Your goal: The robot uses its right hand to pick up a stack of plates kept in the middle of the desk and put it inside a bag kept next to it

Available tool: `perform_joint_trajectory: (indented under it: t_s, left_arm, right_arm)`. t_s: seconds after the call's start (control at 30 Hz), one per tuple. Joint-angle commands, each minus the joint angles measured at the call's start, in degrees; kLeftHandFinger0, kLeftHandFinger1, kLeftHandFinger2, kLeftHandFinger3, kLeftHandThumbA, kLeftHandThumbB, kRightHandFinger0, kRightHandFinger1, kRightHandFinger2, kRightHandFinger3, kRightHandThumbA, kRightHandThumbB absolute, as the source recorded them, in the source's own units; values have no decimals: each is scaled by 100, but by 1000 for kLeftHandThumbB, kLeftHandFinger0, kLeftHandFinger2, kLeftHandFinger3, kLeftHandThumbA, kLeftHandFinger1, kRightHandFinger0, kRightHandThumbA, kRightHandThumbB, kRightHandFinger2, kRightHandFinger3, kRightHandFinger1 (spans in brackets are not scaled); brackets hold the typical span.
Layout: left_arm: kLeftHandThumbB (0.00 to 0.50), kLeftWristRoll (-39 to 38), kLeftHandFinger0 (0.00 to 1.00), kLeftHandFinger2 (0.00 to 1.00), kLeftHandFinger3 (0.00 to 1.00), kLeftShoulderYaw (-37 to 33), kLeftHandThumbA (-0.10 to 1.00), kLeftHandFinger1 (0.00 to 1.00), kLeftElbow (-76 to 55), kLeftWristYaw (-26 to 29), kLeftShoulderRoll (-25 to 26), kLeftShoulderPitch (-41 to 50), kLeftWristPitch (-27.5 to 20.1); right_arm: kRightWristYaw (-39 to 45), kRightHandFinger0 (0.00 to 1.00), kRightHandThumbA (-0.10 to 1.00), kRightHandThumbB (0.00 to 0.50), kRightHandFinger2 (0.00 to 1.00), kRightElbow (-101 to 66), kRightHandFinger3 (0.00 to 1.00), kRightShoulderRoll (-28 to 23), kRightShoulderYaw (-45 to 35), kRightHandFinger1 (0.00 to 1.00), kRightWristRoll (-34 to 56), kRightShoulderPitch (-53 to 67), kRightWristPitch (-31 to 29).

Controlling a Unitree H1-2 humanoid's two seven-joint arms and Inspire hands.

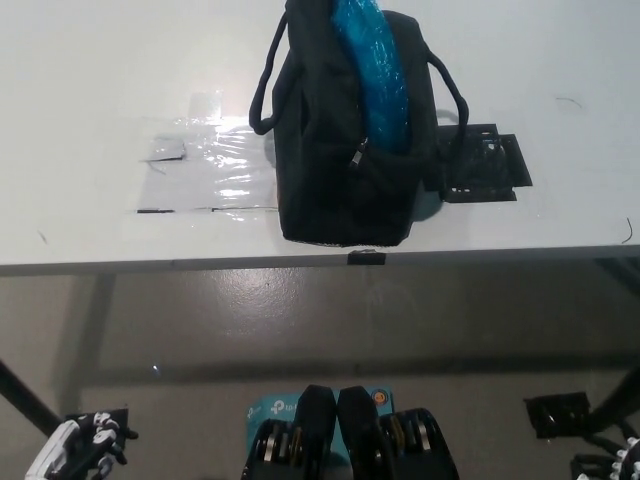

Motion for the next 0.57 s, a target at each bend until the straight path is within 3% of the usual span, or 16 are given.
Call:
perform_joint_trajectory:
  t_s: [0.0, 0.1, 0.3, 0.53]
  left_arm:
    - [500, 1, 35, 413, 381, 20, 370, 259, -185, -97, 135, -154, -99]
    - [500, 21, 34, 456, 405, 17, 373, 303, -200, -65, 121, -173, -84]
    - [500, 63, 39, 450, 409, -19, 387, 302, -178, -67, 108, -157, -121]
    - [500, 69, 50, 450, 406, -45, 381, 290, -147, -88, 81, -174, -122]
  right_arm:
    - [-397, 549, 696, 241, 785, -78, 1000, -146, -26, 628, 581, -77, -650]
    - [-425, 560, 715, 245, 828, -133, 1000, -198, 32, 664, 666, -84, -417]
    - [-452, 562, 725, 236, 841, -169, 1000, -309, 152, 685, 818, -23, -331]
    - [-584, 590, 767, 265, 862, -180, 1000, -377, 212, 714, 789, 64, -326]
